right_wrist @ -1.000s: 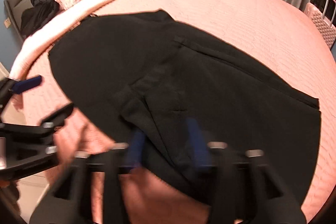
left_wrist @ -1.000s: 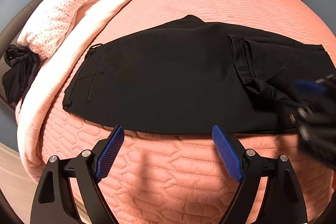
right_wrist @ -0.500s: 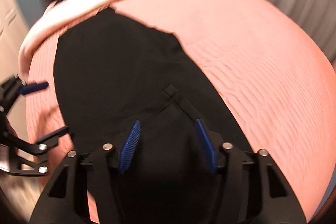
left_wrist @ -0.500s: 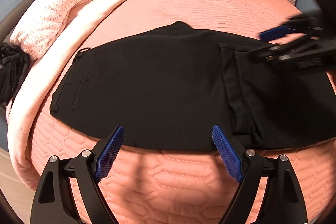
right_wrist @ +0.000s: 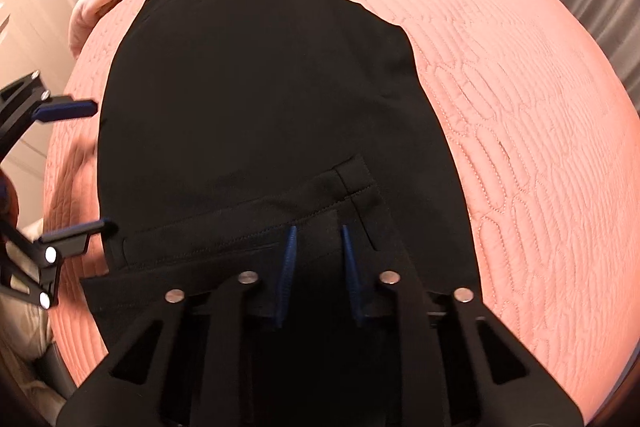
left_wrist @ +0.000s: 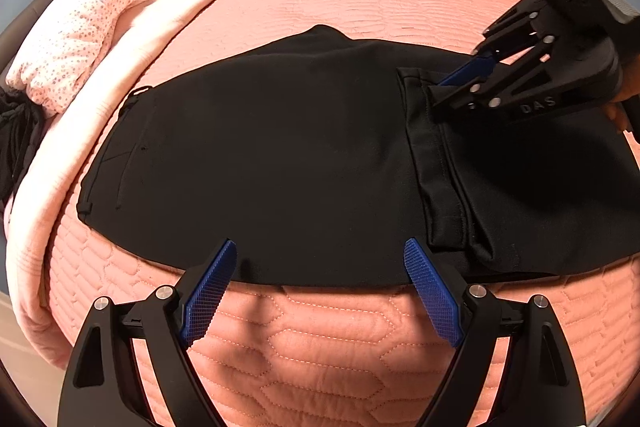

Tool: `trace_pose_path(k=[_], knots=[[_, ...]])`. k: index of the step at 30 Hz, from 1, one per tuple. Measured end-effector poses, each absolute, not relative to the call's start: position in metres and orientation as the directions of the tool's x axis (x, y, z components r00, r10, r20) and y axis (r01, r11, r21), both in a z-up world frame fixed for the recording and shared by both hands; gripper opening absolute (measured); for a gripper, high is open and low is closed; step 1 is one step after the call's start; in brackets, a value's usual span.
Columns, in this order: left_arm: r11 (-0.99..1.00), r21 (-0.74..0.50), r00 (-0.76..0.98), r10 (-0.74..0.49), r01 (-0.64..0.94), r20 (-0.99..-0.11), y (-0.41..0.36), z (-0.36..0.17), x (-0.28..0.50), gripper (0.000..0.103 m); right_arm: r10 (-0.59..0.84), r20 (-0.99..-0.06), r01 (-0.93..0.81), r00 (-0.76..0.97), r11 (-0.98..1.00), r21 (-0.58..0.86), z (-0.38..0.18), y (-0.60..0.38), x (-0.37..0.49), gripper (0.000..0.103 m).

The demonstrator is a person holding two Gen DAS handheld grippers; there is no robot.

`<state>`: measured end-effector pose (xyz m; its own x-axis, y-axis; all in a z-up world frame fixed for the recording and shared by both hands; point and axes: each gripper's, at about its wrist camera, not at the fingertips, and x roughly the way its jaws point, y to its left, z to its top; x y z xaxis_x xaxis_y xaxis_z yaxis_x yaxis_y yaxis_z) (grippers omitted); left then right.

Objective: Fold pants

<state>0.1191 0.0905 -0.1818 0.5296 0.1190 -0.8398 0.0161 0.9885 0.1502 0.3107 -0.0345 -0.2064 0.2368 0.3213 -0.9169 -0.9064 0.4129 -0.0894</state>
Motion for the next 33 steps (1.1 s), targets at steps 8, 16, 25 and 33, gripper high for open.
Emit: trace_pose_path(k=[8, 16, 25, 33], knots=[[0.989, 0.146, 0.528, 0.126, -0.003, -0.840, 0.098, -0.182, 0.121, 0.084, 0.420, -0.848, -0.869, 0.324, 0.487, -0.091, -0.175, -0.029, 0.328, 0.018], [0.986, 0.165, 0.523, 0.135, 0.010, -0.841, 0.098, -0.186, 0.123, 0.084, 0.414, -0.836, -0.829, 0.359, 0.554, -0.082, -0.182, -0.038, 0.330, 0.042], [0.989, 0.147, 0.517, 0.141, -0.029, -0.844, 0.110, -0.189, 0.126, 0.084, 0.379, -0.812, -0.683, 0.444, 0.730, -0.032, -0.174, -0.113, 0.275, 0.043], [0.976, 0.215, 0.518, 0.196, -0.023, -0.832, 0.098, -0.187, 0.132, 0.084, 0.332, -0.851, -0.721, 0.406, 0.688, -0.076, -0.208, -0.052, 0.289, 0.042]])
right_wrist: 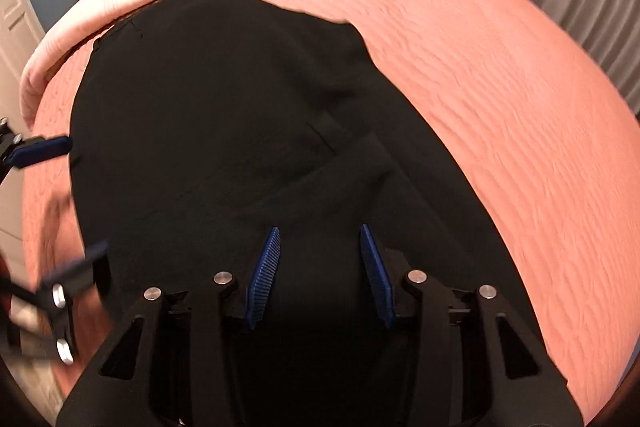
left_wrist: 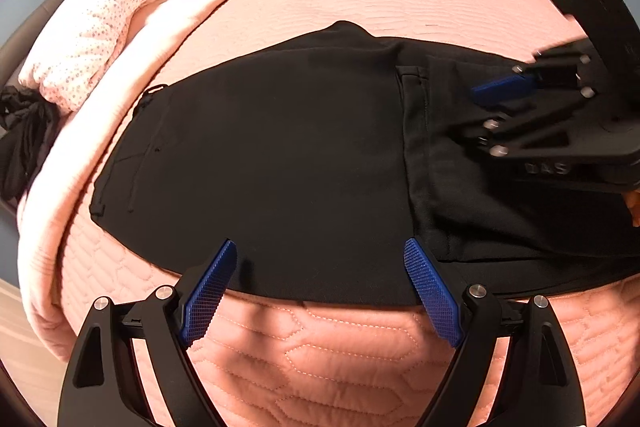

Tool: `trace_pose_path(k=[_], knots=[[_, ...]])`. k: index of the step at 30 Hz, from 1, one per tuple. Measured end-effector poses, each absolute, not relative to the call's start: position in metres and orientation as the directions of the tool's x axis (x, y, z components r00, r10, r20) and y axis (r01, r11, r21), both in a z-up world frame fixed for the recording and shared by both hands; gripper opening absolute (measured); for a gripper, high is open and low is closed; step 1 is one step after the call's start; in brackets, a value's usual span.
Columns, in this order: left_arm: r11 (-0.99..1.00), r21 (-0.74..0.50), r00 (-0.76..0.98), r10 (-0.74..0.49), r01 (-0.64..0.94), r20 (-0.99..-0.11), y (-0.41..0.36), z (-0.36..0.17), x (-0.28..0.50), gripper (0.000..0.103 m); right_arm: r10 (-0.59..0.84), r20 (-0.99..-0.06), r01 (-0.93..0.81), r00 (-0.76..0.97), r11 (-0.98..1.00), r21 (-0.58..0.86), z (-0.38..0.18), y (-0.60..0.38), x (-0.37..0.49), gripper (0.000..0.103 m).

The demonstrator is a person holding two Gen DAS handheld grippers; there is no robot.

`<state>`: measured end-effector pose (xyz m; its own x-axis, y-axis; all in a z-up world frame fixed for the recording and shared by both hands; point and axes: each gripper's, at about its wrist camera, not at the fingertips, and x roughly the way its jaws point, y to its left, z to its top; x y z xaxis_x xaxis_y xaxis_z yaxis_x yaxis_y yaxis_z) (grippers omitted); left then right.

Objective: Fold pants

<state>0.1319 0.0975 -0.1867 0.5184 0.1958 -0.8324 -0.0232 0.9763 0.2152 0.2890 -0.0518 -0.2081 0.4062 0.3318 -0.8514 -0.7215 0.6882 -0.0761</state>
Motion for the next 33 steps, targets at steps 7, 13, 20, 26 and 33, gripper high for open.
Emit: trace_pose_path(k=[7, 13, 20, 26, 33], knots=[[0.990, 0.079, 0.567, 0.132, -0.116, -0.813, 0.142, -0.173, 0.132, 0.084, 0.342, -0.751, -0.518, 0.565, 0.855, 0.000, -0.160, -0.111, 0.260, 0.042], [0.891, -0.233, 0.565, 0.032, -0.390, -0.824, 0.271, -0.179, 0.136, 0.084, 0.335, -0.748, -0.465, 0.573, 0.885, 0.041, -0.146, -0.138, 0.221, 0.042], [0.690, -0.498, 0.635, -0.071, -0.526, -0.769, 0.381, -0.216, 0.161, 0.088, 0.336, -0.757, -0.499, 0.561, 0.866, 0.015, -0.143, -0.100, 0.197, 0.042], [0.709, -0.542, 0.714, -0.077, -0.452, -0.696, 0.386, -0.213, 0.196, 0.097, 0.351, -0.754, -0.531, 0.556, 0.847, 0.003, -0.141, -0.078, 0.194, 0.042], [0.787, -0.486, 0.731, -0.065, -0.381, -0.679, 0.378, -0.206, 0.222, 0.033, 0.325, -0.731, -0.476, 0.599, 0.879, 0.001, -0.136, -0.091, 0.190, 0.070]])
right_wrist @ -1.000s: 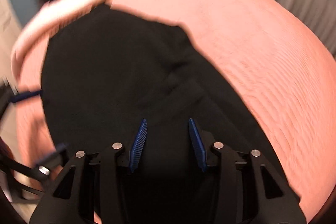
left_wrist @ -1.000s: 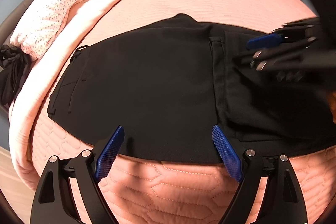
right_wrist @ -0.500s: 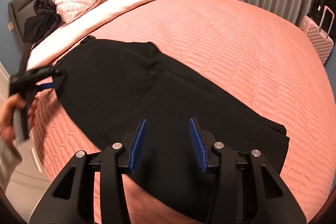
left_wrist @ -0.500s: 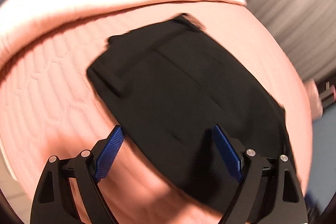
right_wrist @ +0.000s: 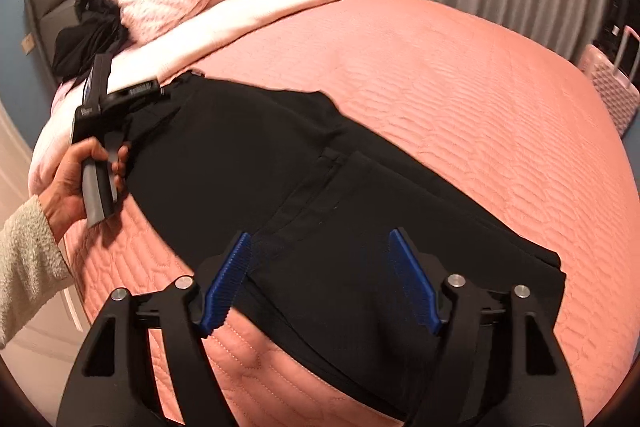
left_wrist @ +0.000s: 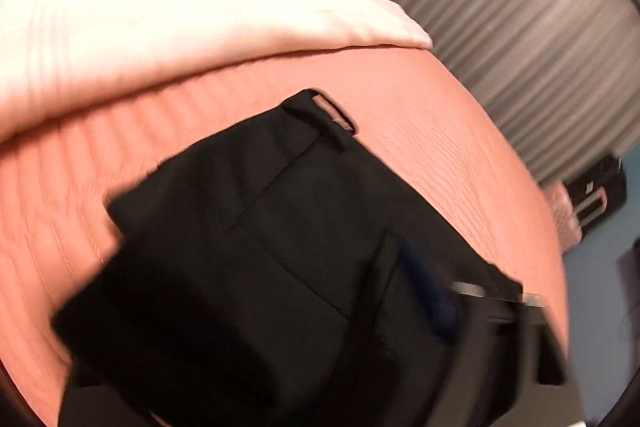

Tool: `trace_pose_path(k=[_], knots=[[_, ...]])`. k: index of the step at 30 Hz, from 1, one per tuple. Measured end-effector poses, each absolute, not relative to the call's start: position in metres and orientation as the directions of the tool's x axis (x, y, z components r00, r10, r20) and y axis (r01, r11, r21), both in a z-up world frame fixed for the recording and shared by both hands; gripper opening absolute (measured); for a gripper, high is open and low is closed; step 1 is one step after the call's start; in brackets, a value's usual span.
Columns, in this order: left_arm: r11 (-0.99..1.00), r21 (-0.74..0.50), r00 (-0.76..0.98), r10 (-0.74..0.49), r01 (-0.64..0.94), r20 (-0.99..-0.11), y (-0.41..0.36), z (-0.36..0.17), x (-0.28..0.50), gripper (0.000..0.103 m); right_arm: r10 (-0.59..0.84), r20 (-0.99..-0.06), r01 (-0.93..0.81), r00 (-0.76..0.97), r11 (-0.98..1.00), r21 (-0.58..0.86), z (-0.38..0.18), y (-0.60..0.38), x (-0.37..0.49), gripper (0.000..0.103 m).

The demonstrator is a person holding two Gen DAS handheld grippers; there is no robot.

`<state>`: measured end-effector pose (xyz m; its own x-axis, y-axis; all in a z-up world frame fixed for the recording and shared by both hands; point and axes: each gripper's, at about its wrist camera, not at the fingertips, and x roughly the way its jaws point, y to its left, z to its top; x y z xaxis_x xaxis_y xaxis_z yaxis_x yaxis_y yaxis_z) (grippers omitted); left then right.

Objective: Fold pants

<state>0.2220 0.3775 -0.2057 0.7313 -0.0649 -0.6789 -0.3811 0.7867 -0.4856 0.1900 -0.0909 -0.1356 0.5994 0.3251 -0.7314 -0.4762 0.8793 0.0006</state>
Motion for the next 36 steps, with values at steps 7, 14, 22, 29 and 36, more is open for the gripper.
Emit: trace_pose_path(k=[7, 14, 22, 29, 36], knots=[[0.949, -0.283, 0.778, -0.074, -0.137, -0.624, 0.275, -0.113, 0.216, 0.013, 0.195, -0.726, -0.296, 0.660, 0.955, -0.013, -0.127, -0.146, 0.190, 0.092], [0.927, -0.200, 0.742, -0.373, 0.316, -0.558, 0.067, -0.060, 0.170, 0.014, 0.030, -0.703, -0.067, 0.710, 0.997, -0.025, -0.110, -0.248, 0.173, 0.095], [0.874, -0.242, 0.487, -0.442, 0.421, -0.753, -0.103, -0.184, 0.136, 0.018, -0.028, -0.717, 0.074, 0.696, 0.997, 0.033, -0.121, -0.337, 0.143, 0.097], [0.917, -0.201, 0.534, -0.367, 0.345, -0.762, -0.112, -0.173, 0.152, 0.019, 0.053, -0.741, 0.050, 0.669, 0.992, 0.116, -0.147, -0.361, 0.137, 0.097], [0.944, -0.149, 0.554, -0.295, 0.294, -0.778, -0.138, -0.170, 0.150, 0.019, 0.054, -0.738, 0.039, 0.673, 0.993, 0.109, -0.149, -0.361, 0.146, 0.097]])
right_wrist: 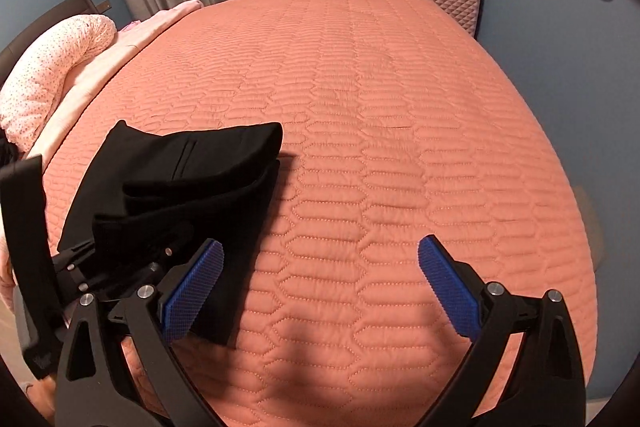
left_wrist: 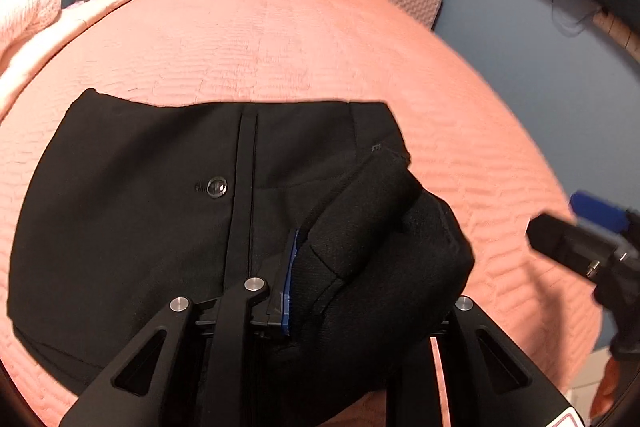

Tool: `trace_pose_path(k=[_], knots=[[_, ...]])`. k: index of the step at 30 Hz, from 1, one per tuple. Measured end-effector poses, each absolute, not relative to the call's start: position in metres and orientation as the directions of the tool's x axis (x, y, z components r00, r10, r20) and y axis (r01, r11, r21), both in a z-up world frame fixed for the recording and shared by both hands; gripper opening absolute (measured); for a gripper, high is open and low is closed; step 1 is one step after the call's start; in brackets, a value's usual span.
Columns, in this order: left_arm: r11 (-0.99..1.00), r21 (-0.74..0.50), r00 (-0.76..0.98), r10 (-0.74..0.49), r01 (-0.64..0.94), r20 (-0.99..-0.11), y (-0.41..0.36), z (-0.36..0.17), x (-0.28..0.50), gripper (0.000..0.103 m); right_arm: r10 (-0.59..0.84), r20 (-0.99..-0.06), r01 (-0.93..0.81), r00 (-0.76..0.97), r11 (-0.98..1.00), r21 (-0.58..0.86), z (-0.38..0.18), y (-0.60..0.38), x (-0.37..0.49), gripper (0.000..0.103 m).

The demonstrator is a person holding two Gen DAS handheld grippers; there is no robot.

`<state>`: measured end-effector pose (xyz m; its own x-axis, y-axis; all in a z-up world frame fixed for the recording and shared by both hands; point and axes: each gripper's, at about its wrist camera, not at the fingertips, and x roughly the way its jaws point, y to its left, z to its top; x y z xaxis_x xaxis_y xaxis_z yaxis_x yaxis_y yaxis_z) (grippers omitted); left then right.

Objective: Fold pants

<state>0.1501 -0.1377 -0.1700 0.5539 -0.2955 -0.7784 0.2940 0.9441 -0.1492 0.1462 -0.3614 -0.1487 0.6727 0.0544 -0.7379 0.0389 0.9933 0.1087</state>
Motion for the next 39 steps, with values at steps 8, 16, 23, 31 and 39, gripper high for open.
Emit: trace_pose_path(k=[8, 16, 23, 31, 39], knots=[[0.937, -0.217, 0.557, -0.339, 0.274, -0.758, -0.127, -0.173, 0.153, 0.020, 0.039, -0.747, 0.050, 0.663, 0.994, 0.096, -0.151, -0.362, 0.145, 0.097], [0.936, -0.156, 0.548, -0.314, 0.317, -0.775, -0.135, -0.163, 0.142, 0.021, 0.009, -0.740, 0.074, 0.673, 0.994, 0.079, -0.145, -0.369, 0.143, 0.097], [0.930, -0.236, 0.501, -0.353, 0.282, -0.791, -0.136, -0.173, 0.164, 0.025, 0.004, -0.747, 0.090, 0.665, 0.992, 0.085, -0.148, -0.369, 0.142, 0.097], [0.922, -0.282, 0.507, -0.381, 0.264, -0.773, -0.123, -0.155, 0.136, 0.031, -0.057, -0.738, 0.084, 0.672, 0.996, -0.001, -0.141, -0.369, 0.139, 0.097], [0.886, -0.305, 0.616, -0.462, 0.350, -0.638, -0.128, -0.130, 0.099, 0.084, -0.046, -0.734, 0.099, 0.677, 0.995, 0.028, -0.139, -0.376, 0.132, 0.097]])
